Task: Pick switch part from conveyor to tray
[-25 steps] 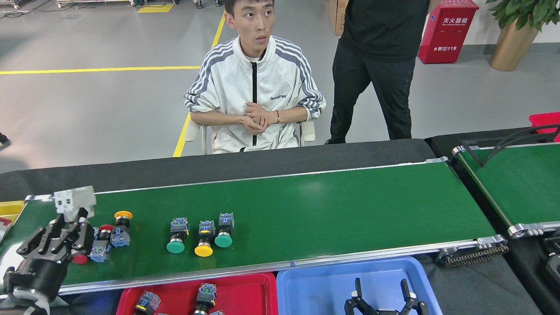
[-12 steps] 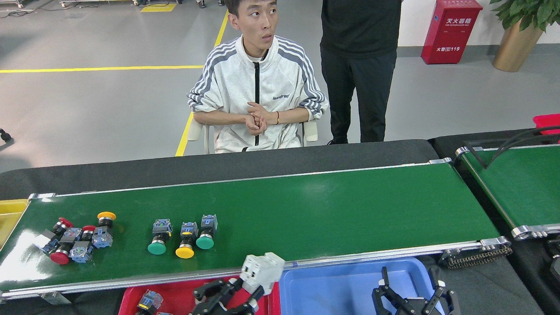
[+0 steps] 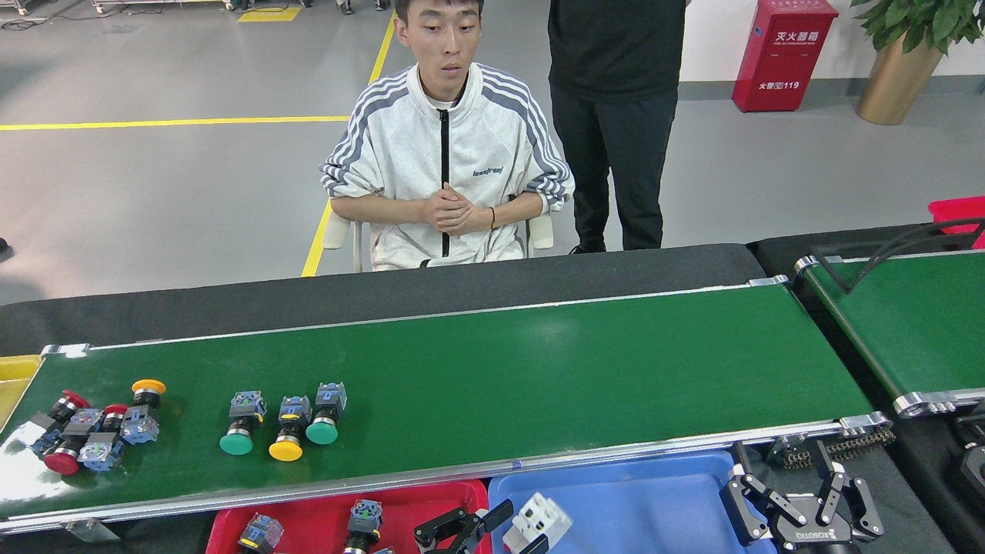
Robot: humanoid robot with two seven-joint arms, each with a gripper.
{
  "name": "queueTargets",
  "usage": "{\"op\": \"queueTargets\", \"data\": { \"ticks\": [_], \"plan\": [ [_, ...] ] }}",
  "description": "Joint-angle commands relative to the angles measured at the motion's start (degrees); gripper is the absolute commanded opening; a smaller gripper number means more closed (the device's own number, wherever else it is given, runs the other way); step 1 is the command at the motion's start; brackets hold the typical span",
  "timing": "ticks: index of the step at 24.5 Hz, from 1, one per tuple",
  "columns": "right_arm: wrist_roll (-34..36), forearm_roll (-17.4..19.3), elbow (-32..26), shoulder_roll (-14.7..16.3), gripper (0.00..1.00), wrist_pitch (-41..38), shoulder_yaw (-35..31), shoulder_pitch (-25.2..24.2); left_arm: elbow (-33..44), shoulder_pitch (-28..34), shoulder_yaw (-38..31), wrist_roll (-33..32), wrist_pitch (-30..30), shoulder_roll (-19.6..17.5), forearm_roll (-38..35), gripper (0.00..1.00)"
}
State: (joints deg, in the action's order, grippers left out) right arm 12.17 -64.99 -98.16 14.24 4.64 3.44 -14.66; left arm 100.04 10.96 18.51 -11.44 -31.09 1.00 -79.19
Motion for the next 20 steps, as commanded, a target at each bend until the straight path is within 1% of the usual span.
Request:
{"op": "queueTargets", "data": {
  "ticks": [1, 3, 4, 6, 8, 11, 13, 15, 20],
  "plan": [
    [0.05, 0.13, -0.46, 0.09, 0.98, -1.21, -1.15, -0.37, 1.04, -0.15, 0.04, 0.10, 0.86, 0.40, 0.26, 1.00],
    [0.14, 0.13, -0.46, 0.00, 0.98, -1.12, -2.03, -1.33, 1.83, -0.14, -1.37, 0.19, 1.21, 1.02, 0.17, 1.00],
    [0.14, 0.21, -0.46, 0.00, 0.98, -1.03, -2.56, -1.68, 1.83, 0.03, -3.48, 0.54, 2.00, 1.46, 0.26, 1.00],
    [0.14, 0.13, -0.46, -0.17, 0.98, -1.03, -3.97, -2.30, 1.83, 0.64, -12.70, 2.30, 4.64, 1.55, 0.17, 1.00],
    [0.14, 0.13, -0.46, -0.70, 0.98, -1.03, -4.49, -2.65, 1.83, 1.00, -22.99, 4.06, 4.72, 1.02, 0.17, 1.00],
    [0.14, 0.13, -0.46, -0.88, 0.98, -1.12, -4.41, -2.65, 1.48, 1.08, -38.99, 4.76, 4.46, -0.39, 0.08, 1.00],
    [0.14, 0.13, -0.46, -1.14, 0.98, -1.21, -4.41, -2.56, 0.77, 1.35, -45.05, 4.76, 4.46, -2.15, 0.00, 1.00],
    [0.22, 0.21, -0.46, -1.14, 0.98, -1.21, -4.58, -2.56, -0.10, 1.79, -46.55, 4.76, 4.46, -3.20, 0.00, 1.00],
    [0.22, 0.83, -0.37, -1.14, 0.99, -1.30, -4.58, -1.95, -0.63, 2.58, -46.28, 4.76, 4.46, -4.08, -0.27, 1.00]
  ]
}}
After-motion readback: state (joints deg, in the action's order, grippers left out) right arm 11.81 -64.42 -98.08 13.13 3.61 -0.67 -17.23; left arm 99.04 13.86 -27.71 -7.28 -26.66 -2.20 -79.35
